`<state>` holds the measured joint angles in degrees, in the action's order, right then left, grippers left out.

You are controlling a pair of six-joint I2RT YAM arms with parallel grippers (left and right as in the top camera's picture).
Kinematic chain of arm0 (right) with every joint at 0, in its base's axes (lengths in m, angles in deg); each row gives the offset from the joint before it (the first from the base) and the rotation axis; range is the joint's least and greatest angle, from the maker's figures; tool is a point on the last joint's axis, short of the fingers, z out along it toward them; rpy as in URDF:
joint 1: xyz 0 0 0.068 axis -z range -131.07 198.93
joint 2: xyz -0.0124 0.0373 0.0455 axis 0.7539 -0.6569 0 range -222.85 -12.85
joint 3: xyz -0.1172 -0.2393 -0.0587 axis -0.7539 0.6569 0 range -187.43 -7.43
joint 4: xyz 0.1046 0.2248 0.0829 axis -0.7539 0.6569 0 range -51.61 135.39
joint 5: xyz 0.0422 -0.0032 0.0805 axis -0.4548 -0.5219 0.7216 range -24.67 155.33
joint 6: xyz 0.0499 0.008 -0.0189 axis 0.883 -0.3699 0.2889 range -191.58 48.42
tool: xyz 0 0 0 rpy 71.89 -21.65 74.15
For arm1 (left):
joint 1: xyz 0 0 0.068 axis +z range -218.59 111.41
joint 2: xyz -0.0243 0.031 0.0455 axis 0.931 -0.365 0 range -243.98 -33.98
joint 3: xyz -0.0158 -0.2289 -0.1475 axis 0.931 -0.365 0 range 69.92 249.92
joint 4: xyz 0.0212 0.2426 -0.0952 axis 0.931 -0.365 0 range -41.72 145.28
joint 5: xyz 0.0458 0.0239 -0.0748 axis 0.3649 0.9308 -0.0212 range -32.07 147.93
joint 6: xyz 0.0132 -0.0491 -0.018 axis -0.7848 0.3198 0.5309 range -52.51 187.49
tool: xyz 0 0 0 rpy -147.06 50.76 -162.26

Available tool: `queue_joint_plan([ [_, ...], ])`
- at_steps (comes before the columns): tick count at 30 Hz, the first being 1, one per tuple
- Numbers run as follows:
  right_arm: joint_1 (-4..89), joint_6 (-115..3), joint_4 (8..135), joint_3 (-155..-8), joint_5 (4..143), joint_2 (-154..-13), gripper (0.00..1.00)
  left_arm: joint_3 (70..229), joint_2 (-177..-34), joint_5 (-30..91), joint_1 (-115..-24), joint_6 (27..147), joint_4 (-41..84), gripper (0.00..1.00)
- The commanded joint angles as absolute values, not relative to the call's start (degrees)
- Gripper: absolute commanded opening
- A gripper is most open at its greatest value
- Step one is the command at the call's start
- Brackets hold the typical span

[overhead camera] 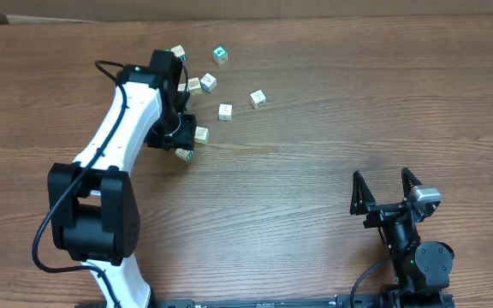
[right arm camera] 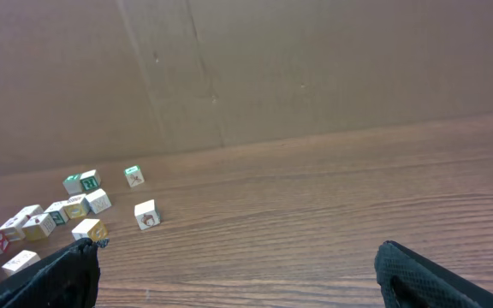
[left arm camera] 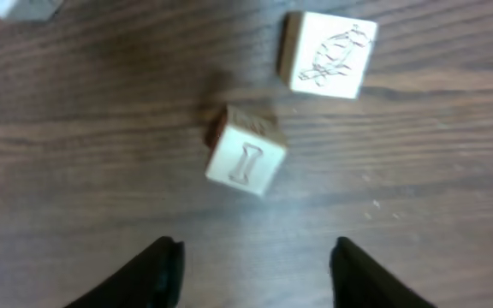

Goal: Form a tower
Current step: 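Reach the left gripper forward over the block cluster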

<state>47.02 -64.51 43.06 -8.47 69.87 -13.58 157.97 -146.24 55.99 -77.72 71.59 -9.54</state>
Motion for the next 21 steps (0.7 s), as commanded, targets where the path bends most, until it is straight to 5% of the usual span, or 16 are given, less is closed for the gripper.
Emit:
queue_joint_plan([
  [1, 47.19, -64.34, 42.8, -7.9, 70.13, -13.01, 1.0, 154.08, -146.33, 57.96, -77.65, 71.15, -6.24, 0.62],
  [14, 47.19, -64.34, 42.8, -7.9, 70.13, -13.01, 1.0, 146.45, -146.35, 57.92, -77.65, 69.95, 4.43, 0.55],
  [21, 47.19, -64.34, 42.8, -7.9, 70.13, -13.01, 1.0, 145.4, -146.35, 57.92, -77.68, 70.04, 6.74, 0.41],
])
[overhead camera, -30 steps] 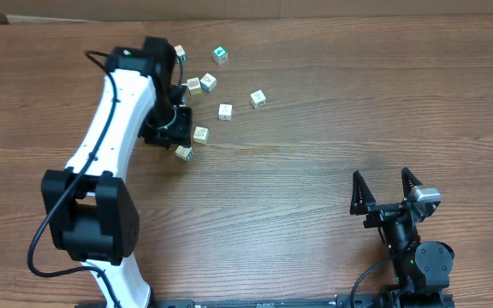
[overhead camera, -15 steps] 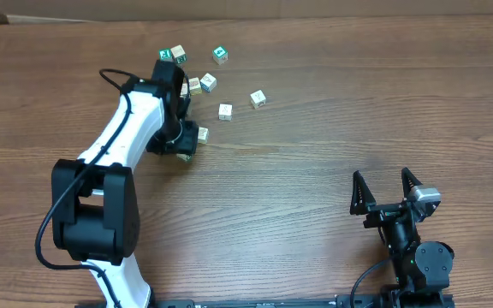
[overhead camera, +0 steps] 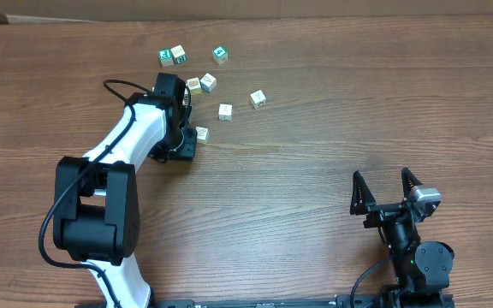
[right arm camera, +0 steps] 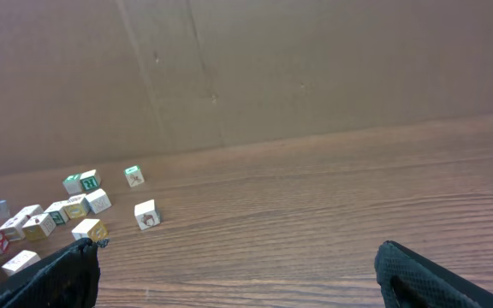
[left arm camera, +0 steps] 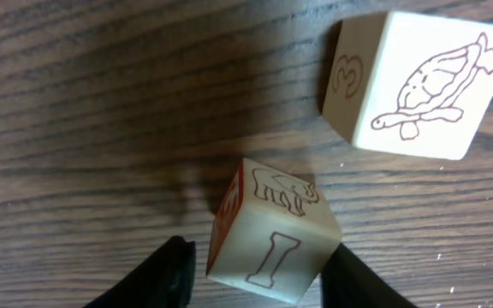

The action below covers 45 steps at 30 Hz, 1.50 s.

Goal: Form a tower
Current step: 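Reach the left gripper forward over the block cluster, then grasp the block with the elephant and letter I using the left gripper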

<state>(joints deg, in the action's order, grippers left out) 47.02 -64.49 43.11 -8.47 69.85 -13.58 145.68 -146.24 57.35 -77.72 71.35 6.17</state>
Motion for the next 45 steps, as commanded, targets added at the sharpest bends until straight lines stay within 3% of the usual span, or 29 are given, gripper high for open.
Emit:
queue_joint_plan([
  [1, 47.19, -64.34, 42.8, -7.9, 70.13, -13.01, 1.0, 145.4, -146.35, 57.87, -77.68, 70.1, 7.0, 0.37],
  [5, 47.19, -64.34, 42.8, -7.9, 70.13, -13.01, 1.0, 145.4, -146.35, 55.75, -77.68, 70.52, 7.6, 0.36],
  [10, 47.19, -64.34, 42.8, -7.9, 70.13, -13.01, 1.0, 145.4, -146.35, 54.73, -77.68, 70.52, 7.62, 0.51],
  [16, 47.19, -64.34, 42.8, -7.9, 70.13, -13.01, 1.0, 145.4, -146.35, 54.94, -77.68, 71.39, 7.97, 0.31],
  [26, 47.19, -64.34, 42.8, -7.9, 70.13, -13.01, 1.0, 145.4, -146.22, 54.92, -78.38, 75.28, 5.67, 0.21],
  [35, 47.19, -64.34, 42.8, -7.9, 70.13, -13.01, 1.0, 145.4, -143.16, 55.6, -83.47, 78.56, 4.1, 0.2],
  [45, 47.19, -64.34, 42.8, -7.9, 70.13, -13.01, 1.0, 145.4, -141.19, 58.09, -92.17, 91.68, 1.56, 0.22],
])
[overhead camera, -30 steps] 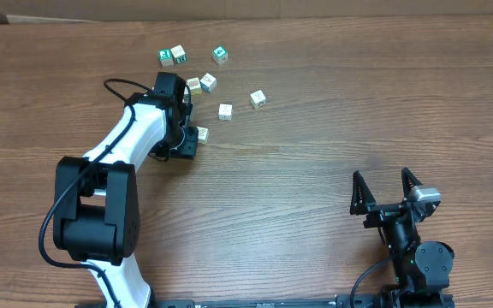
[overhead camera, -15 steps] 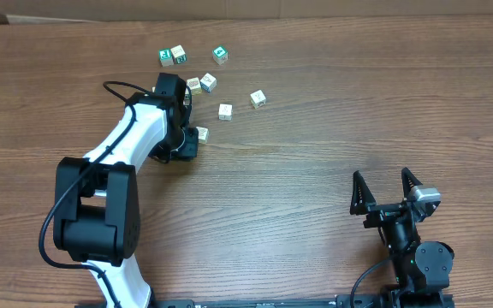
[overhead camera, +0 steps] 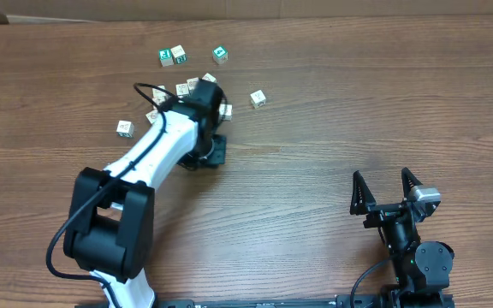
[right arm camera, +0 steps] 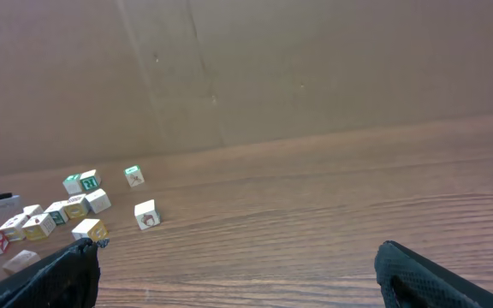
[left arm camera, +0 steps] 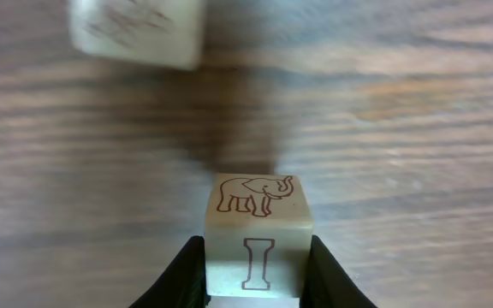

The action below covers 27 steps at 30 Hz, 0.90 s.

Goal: Form a tower

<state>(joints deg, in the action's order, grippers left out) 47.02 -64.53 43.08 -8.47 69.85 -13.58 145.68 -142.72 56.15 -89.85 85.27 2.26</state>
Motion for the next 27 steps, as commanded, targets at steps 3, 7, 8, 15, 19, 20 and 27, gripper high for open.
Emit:
queue_joint_plan([
  [3, 47.19, -64.34, 42.8, -7.9, 70.13, -13.01, 1.0, 145.38, -141.24, 60.52, -95.38, 96.64, 0.32, 0.23],
  [7, 47.19, -64.34, 42.8, -7.9, 70.13, -13.01, 1.0, 145.29, -141.57, 61.48, -99.27, 102.45, 0.1, 0.23],
  [8, 47.19, -64.34, 42.8, -7.9, 70.13, -13.01, 1.0, 145.14, -141.54, 62.42, -100.08, 103.72, 0.32, 0.22],
  [15, 47.19, -64.34, 42.8, -7.9, 70.13, -13.01, 1.0, 143.39, -141.57, 65.65, -102.11, 107.68, 2.09, 0.2],
  [19, 47.19, -64.34, 42.8, -7.9, 70.13, -13.01, 1.0, 141.18, -141.57, 65.85, -101.85, 108.9, 3.62, 0.19],
  [20, 47.19, -64.34, 42.8, -7.9, 70.13, -13.01, 1.0, 140.59, -141.57, 65.85, -101.83, 108.88, 4.34, 0.19],
  [27, 47.19, -64.34, 42.8, -7.9, 70.13, -13.01, 1.0, 139.89, -141.57, 65.76, -101.85, 108.88, 5.91, 0.33],
])
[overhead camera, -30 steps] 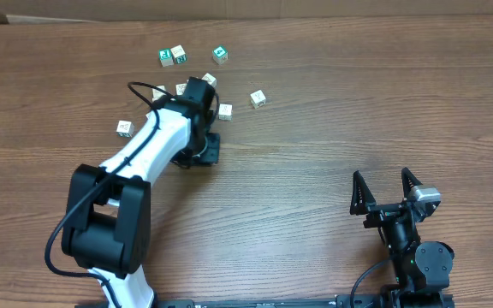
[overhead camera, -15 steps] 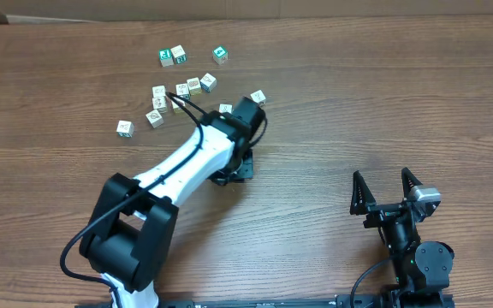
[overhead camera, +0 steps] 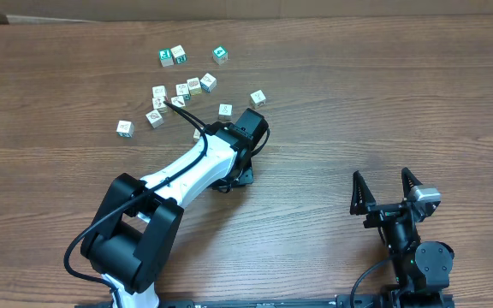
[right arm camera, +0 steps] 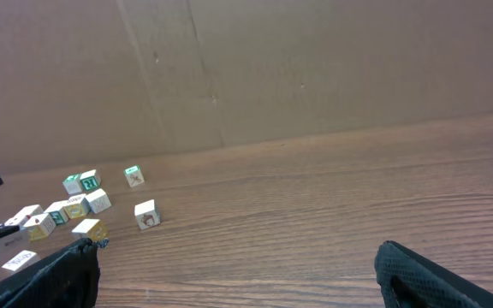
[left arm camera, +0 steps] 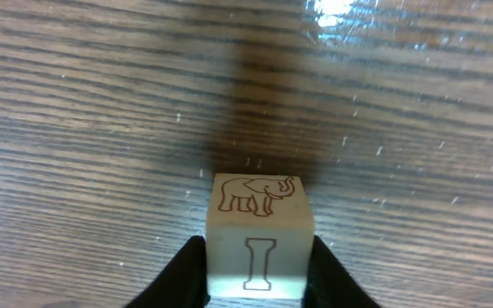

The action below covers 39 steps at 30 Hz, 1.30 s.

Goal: Form a tower

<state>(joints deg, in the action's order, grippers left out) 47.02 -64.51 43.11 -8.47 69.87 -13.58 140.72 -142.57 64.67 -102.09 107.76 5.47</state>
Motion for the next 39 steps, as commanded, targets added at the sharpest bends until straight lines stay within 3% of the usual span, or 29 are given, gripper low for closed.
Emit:
queue_joint_plan([
  [1, 47.19, -64.34, 42.8, -7.9, 70.13, -13.01, 1.0, 139.89, -141.57, 65.74, -101.85, 108.88, 6.07, 0.36],
  [7, 47.19, -64.34, 42.8, -7.9, 70.13, -13.01, 1.0, 139.89, -141.57, 65.41, -101.85, 108.86, 6.09, 0.55],
  [10, 47.19, -64.34, 42.8, -7.9, 70.13, -13.01, 1.0, 139.89, -141.57, 65.44, -101.85, 108.84, 6.13, 0.52],
  [15, 47.19, -64.34, 42.8, -7.9, 70.13, -13.01, 1.0, 139.89, -141.57, 65.5, -101.83, 108.81, 6.92, 0.3],
  [17, 47.19, -64.34, 42.8, -7.9, 70.13, -13.01, 1.0, 139.89, -141.57, 65.5, -101.83, 108.81, 7.0, 0.31],
  [21, 47.19, -64.34, 42.82, -7.9, 70.13, -13.01, 1.0, 139.89, -141.57, 65.44, -101.83, 108.64, 7.05, 0.49],
  [27, 47.19, -64.34, 42.8, -7.9, 70.13, -13.01, 1.0, 144.63, -141.41, 65.15, -99.27, 104.62, 5.69, 0.61],
  [34, 47.19, -64.34, 42.8, -7.9, 70.13, -13.01, 1.0, 164.87, -141.41, 59.53, -90.16, 97.19, -2.18, 0.58],
  [39, 47.19, -64.34, 42.8, -7.9, 70.13, -13.01, 1.0, 174.29, -141.41, 60.1, -84.15, 93.93, -0.12, 0.56],
])
